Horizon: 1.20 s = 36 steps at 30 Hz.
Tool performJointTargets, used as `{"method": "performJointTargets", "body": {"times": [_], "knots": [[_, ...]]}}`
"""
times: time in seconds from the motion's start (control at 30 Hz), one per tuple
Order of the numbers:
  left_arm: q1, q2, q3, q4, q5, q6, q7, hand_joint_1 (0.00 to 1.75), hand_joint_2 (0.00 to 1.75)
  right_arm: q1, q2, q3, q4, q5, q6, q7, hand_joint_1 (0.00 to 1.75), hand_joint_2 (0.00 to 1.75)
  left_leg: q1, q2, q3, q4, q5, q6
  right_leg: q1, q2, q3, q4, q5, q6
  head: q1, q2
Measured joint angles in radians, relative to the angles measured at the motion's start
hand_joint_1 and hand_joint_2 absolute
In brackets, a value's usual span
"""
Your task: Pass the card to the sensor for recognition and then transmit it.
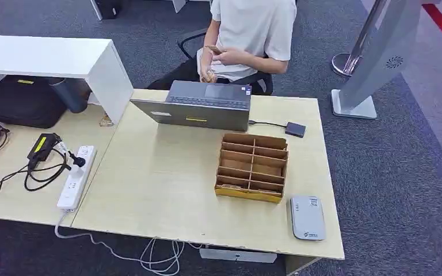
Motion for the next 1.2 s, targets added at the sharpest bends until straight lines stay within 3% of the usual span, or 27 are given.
{"method": "performJointTargets", "body": {"times": [0.17,0.2,0.23,0.27,0.3,0.33,0.37,0.4,0.47,0.53,0.6,0.67,0.77,0.87,0.93,1.07,1.2], "knots": [[0.001,-0.001,0.012,0.000,0.002,0.000,-0.007,0.00,1.75,0.002,0.054,-0.029,-0.107,-0.125,0.076,-0.003,0.00,1.75,0.000,0.000,0.000,0.000,0.000,0.000,0.000,0.000,0.000,0.000,0.000,0.000,0.000,0.000],[0.002,-0.002,0.014,0.000,0.002,0.000,-0.008,0.00,1.75,0.004,0.061,-0.029,-0.126,-0.159,0.099,-0.003,0.00,0.00,0.000,0.000,0.000,0.000,0.000,0.000,0.000,0.000,0.000,0.000,0.000,0.000,0.000,0.000],[0.002,-0.002,0.014,0.000,0.003,0.000,-0.010,0.00,1.75,0.009,0.064,-0.021,-0.152,-0.222,0.137,-0.004,0.00,0.00,-0.001,0.000,0.000,0.000,0.000,0.000,0.000,0.000,0.000,0.000,0.000,0.000,0.000,0.000],[0.003,-0.002,0.014,0.000,0.000,0.000,-0.014,0.00,1.75,0.018,0.066,-0.004,-0.192,-0.313,0.208,-0.004,0.00,1.75,-0.001,0.000,0.000,0.000,0.000,0.000,0.000,0.000,0.000,0.000,0.000,0.000,0.000,0.000],[0.005,-0.002,0.014,0.000,-0.011,-0.001,-0.019,0.00,1.75,0.029,0.058,0.014,-0.235,-0.408,0.314,-0.004,0.00,1.75,-0.002,0.000,0.000,0.000,0.000,0.000,-0.001,0.000,0.000,0.000,0.000,0.000,0.000,0.000],[0.006,0.000,0.014,0.000,-0.027,-0.008,-0.019,0.00,1.75,0.034,0.015,0.020,-0.263,-0.498,0.442,0.016,0.00,1.75,-0.004,0.000,0.000,0.000,0.000,0.001,-0.003,0.000,0.000,0.000,0.001,0.001,-0.001,0.000],[0.006,0.004,0.013,0.000,-0.047,-0.021,-0.011,0.00,1.75,0.035,-0.046,0.020,-0.274,-0.542,0.522,0.059,0.00,1.75,-0.007,0.000,0.000,0.000,0.000,0.005,-0.006,0.000,0.000,0.000,0.000,0.003,-0.002,0.000],[0.007,0.014,0.005,0.000,-0.079,-0.047,-0.001,0.00,1.75,0.031,-0.162,0.020,-0.279,-0.559,0.565,0.114,0.00,1.75,-0.011,0.000,0.000,0.000,0.000,0.011,-0.011,0.001,0.000,0.000,0.000,0.009,-0.003,0.000],[0.006,0.038,-0.016,0.000,-0.115,-0.093,0.013,0.00,1.75,0.012,-0.397,0.020,-0.251,-0.566,0.582,0.227,0.00,1.75,-0.018,0.000,0.000,0.000,0.000,0.020,-0.020,0.001,0.000,0.001,-0.001,0.019,-0.002,0.000],[0.009,0.054,-0.032,0.000,-0.124,-0.114,0.023,0.00,1.75,-0.021,-0.648,0.022,-0.232,-0.567,0.597,0.293,0.00,1.75,-0.018,0.001,-0.002,0.003,0.000,0.023,-0.018,0.001,0.001,-0.002,0.002,0.023,-0.003,0.000],[0.005,0.068,-0.046,0.000,-0.128,-0.125,0.035,0.00,1.75,-0.077,-0.848,0.046,-0.172,-0.546,0.640,0.370,0.00,1.75,-0.017,0.004,-0.004,0.005,-0.001,0.024,-0.017,0.003,0.001,-0.003,0.004,0.023,0.002,0.000],[0.002,0.075,-0.060,0.000,-0.131,-0.122,0.043,0.00,1.75,-0.146,-0.963,0.091,-0.143,-0.503,0.661,0.337,0.00,1.75,-0.019,0.004,-0.003,0.005,-0.001,0.026,-0.019,0.003,0.000,-0.002,0.005,0.023,0.002,0.000],[-0.006,0.077,-0.074,0.000,-0.134,-0.115,0.045,0.00,1.75,-0.245,-1.063,0.185,-0.136,-0.460,0.623,0.324,0.00,1.75,-0.019,0.003,-0.003,0.005,0.001,0.027,-0.018,0.001,0.000,-0.003,0.005,0.024,0.001,0.000],[-0.007,0.076,-0.089,0.000,-0.137,-0.113,0.045,0.00,1.75,-0.303,-1.106,0.264,-0.141,-0.429,0.637,0.269,0.00,1.75,-0.018,-0.002,-0.005,0.005,0.004,0.027,-0.017,-0.005,0.001,-0.002,0.005,0.024,0.000,-0.001],[-0.007,0.075,-0.090,0.000,-0.129,-0.102,0.044,0.00,1.75,-0.308,-1.121,0.332,-0.186,-0.433,0.664,0.246,0.00,1.75,-0.018,-0.003,-0.005,0.005,0.004,0.027,-0.017,-0.005,0.001,-0.002,0.005,0.024,0.000,-0.001],[-0.008,0.074,-0.093,0.000,-0.124,-0.093,0.044,0.00,1.75,-0.307,-1.131,0.436,-0.355,-0.472,0.672,0.350,0.00,1.75,-0.016,-0.002,-0.005,0.005,0.004,0.026,-0.016,-0.004,0.000,-0.002,0.005,0.024,0.000,-0.001],[-0.008,0.068,-0.096,0.000,-0.123,-0.084,0.044,0.00,1.75,-0.291,-1.128,0.523,-0.489,-0.429,0.640,0.332,0.00,1.75,-0.016,-0.002,-0.008,0.004,0.004,0.026,-0.016,-0.004,-0.001,-0.002,0.005,0.024,0.000,0.000]]}}
